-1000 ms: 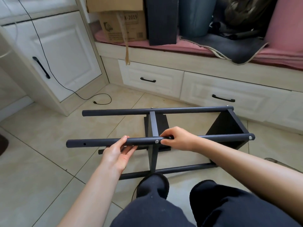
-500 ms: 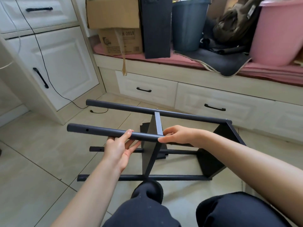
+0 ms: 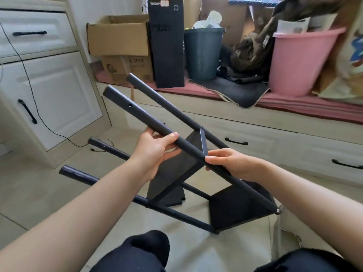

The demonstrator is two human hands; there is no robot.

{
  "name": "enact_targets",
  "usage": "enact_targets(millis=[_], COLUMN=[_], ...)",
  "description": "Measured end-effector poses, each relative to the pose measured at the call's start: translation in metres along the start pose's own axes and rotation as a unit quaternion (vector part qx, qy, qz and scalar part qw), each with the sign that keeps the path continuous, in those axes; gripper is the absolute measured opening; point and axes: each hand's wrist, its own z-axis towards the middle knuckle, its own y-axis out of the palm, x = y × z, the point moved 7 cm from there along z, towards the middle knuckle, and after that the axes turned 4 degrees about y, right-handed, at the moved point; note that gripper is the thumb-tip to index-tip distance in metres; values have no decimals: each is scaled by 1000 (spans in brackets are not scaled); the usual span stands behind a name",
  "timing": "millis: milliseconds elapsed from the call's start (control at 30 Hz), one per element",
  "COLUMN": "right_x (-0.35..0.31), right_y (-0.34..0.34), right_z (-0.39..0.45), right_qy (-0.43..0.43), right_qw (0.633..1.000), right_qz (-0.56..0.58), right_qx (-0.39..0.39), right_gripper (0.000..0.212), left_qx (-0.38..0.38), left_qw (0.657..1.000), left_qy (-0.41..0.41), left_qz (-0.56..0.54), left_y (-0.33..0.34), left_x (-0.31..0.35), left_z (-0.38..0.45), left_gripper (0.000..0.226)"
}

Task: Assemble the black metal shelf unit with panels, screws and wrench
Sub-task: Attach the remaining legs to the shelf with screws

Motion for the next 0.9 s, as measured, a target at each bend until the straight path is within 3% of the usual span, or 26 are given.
enact_targets(millis=[133,267,533,700,800,900], right_x=[20,42,76,83,90,102], right_y=[-16,-26,-45,-57,-59,-63], right_z=[-21,-47,-112,-144,-152,-159], right_qy=[-7,0,31,55,54,58], right_qw=[996,989,969,969,963,961], right_qz=[88,144,211,54,44,57], right_qx=[24,44,122,234,259,263], right_gripper=[40,31,21,22,25,26], left_qx=[-29,-55,-126,-152,-177,-251], left_qw=[997,988,944,921,913,889], left_qy=[28,60,169,209,208,168], left_qz=[72,132,254,292,303,343], left_y=[45,88,168,204,221,224], left_x=[16,18,3,-11,-20,-36], left_z=[3,0,-28,-45,-48,-41], left_gripper=[39,28,25,34,36,33])
